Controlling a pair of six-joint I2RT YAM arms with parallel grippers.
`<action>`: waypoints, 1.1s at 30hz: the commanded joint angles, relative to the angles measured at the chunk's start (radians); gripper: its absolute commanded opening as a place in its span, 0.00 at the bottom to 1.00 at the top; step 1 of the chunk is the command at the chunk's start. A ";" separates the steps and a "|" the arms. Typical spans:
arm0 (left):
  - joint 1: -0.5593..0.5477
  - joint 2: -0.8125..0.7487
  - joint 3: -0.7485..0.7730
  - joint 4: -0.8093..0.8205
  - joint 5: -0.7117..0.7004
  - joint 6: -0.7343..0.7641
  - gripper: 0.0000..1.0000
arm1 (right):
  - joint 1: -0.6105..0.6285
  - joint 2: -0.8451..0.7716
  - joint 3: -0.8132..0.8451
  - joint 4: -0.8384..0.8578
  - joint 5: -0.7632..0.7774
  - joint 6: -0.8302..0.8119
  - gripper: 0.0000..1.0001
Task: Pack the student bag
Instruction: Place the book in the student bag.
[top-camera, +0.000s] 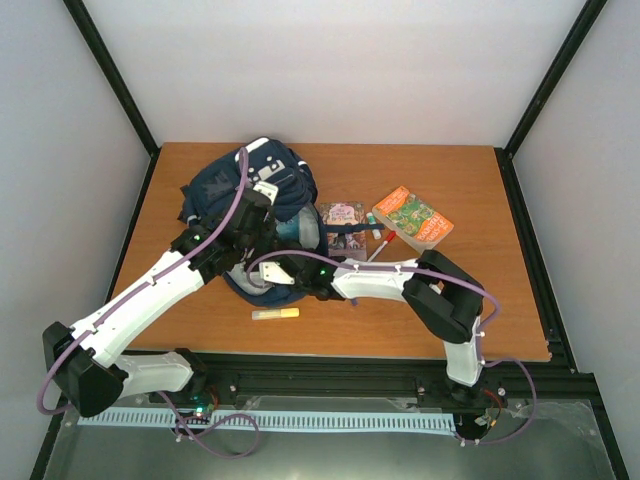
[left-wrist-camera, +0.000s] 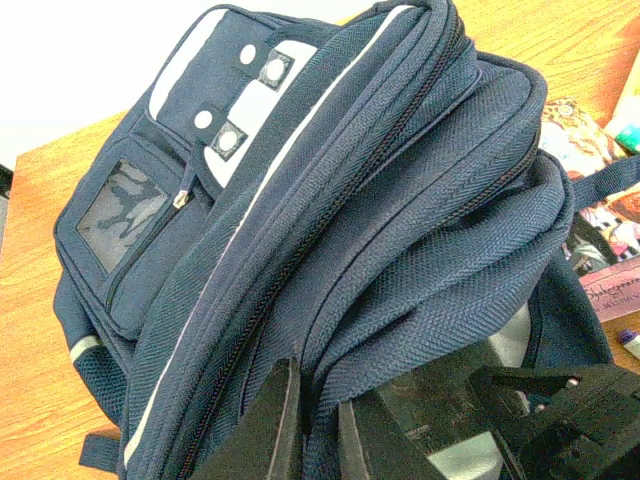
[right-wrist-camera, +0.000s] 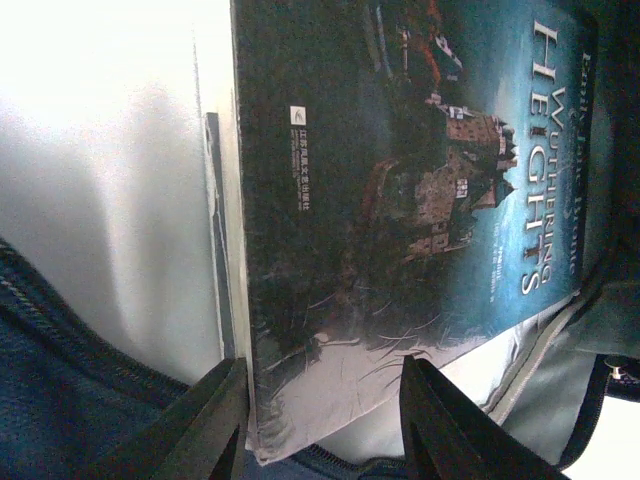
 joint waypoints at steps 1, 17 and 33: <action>0.005 -0.050 0.034 0.093 -0.024 -0.019 0.01 | 0.020 -0.058 -0.020 0.025 0.019 -0.045 0.44; 0.005 -0.051 0.034 0.093 -0.017 -0.016 0.01 | -0.057 0.022 -0.017 0.242 0.137 -0.241 0.47; 0.005 -0.048 0.031 0.094 -0.005 -0.012 0.01 | -0.109 0.138 0.028 0.571 0.184 -0.304 0.46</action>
